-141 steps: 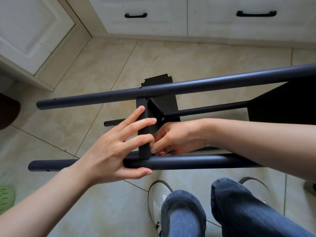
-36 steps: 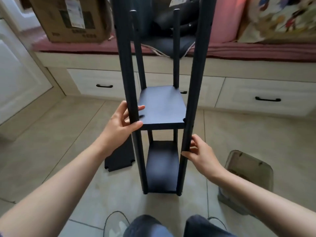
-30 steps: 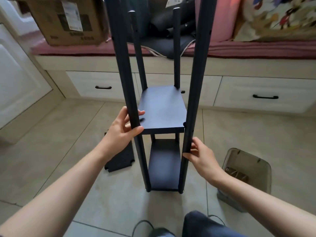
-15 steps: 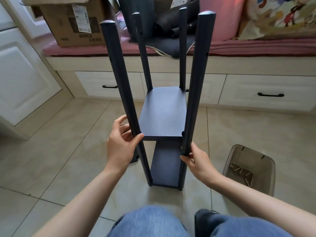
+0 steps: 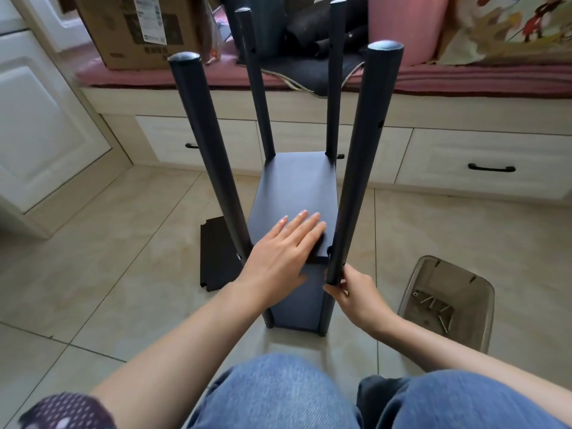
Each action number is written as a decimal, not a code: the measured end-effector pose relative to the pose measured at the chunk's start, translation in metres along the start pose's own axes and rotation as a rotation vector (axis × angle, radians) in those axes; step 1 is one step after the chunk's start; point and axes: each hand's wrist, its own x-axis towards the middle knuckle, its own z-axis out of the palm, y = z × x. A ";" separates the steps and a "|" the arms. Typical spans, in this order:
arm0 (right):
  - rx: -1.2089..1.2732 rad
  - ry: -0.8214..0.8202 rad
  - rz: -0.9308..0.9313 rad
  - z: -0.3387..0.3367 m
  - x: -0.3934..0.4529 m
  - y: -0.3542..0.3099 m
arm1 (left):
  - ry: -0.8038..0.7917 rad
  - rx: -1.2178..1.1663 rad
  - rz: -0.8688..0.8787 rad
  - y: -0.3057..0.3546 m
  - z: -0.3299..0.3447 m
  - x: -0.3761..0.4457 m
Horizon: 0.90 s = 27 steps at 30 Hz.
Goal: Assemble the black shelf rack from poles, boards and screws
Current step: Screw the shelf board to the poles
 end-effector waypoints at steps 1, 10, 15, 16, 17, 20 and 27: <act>-0.007 0.003 -0.014 -0.001 0.000 0.001 | -0.008 0.042 -0.016 -0.002 0.004 0.005; -0.052 0.040 -0.054 0.001 0.004 0.011 | -0.023 0.046 -0.034 -0.008 0.017 0.025; -0.090 0.018 -0.064 0.002 0.007 0.011 | -0.003 0.000 -0.009 -0.010 0.017 0.024; -0.094 0.015 -0.064 0.002 0.008 0.012 | 0.001 0.001 -0.006 -0.010 0.017 0.024; -0.101 0.012 -0.064 0.002 0.008 0.012 | 0.003 0.002 -0.002 -0.010 0.018 0.024; -0.114 0.004 -0.067 0.001 0.011 0.012 | -0.011 0.000 -0.001 -0.008 0.018 0.023; -0.033 0.010 -0.067 0.000 0.007 0.012 | -0.086 -0.040 -0.100 0.006 0.010 0.021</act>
